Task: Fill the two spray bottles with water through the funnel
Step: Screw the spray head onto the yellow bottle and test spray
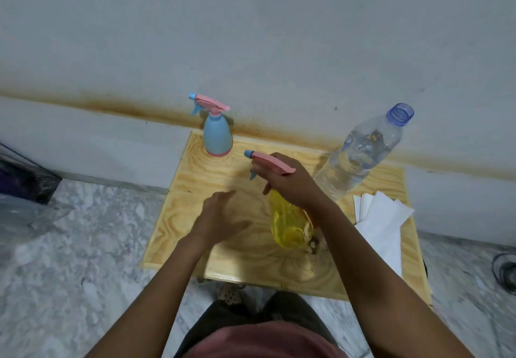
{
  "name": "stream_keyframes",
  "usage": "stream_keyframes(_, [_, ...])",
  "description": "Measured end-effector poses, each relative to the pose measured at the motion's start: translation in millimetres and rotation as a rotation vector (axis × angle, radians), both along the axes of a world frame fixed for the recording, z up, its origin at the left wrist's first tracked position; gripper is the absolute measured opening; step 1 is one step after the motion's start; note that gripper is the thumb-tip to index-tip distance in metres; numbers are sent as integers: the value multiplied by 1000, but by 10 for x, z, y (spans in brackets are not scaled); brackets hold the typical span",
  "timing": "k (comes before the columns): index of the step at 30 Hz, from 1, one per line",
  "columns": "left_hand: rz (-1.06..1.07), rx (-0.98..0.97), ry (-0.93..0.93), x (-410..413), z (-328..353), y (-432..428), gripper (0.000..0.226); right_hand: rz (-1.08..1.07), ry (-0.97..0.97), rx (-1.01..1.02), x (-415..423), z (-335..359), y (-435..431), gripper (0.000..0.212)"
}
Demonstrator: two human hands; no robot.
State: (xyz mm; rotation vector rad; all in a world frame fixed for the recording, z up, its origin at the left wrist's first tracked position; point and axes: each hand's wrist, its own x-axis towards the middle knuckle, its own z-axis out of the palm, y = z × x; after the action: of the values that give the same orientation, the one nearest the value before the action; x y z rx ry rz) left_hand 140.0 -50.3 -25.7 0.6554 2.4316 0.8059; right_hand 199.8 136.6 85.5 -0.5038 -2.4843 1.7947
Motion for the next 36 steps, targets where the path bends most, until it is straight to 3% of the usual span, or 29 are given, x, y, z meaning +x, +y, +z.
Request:
stream_keyframes(3, [-132, 221, -256, 176, 311, 153, 99, -60, 129, -78, 81, 167, -53, 17])
stream_keyframes(8, [-9, 482, -254, 283, 552, 359, 67, -125, 179, -150, 76, 285, -86, 8])
stream_keyframes(10, [43, 512, -220, 264, 588, 402, 65, -143, 186, -155, 42, 314, -83, 10])
stream_keyframes(14, [132, 555, -144, 190, 598, 453, 74, -178, 178, -48, 23, 182, -66, 47])
stream_keyframes(19, [150, 552, -70, 3, 496, 550, 84, -285, 185, 21, -11, -20, -16, 30])
stream_keyframes(23, [114, 449, 1, -230, 409, 676, 91, -314, 188, 94, -221, -76, 92, 31])
stream_keyframes(30, [128, 419, -18, -805, 309, 991, 74, -308, 125, 100, -760, -258, 256, 30])
stream_keyframes(36, [171, 425, -47, -1110, 68, 1162, 74, -326, 98, 51, -1017, -435, 401, 22])
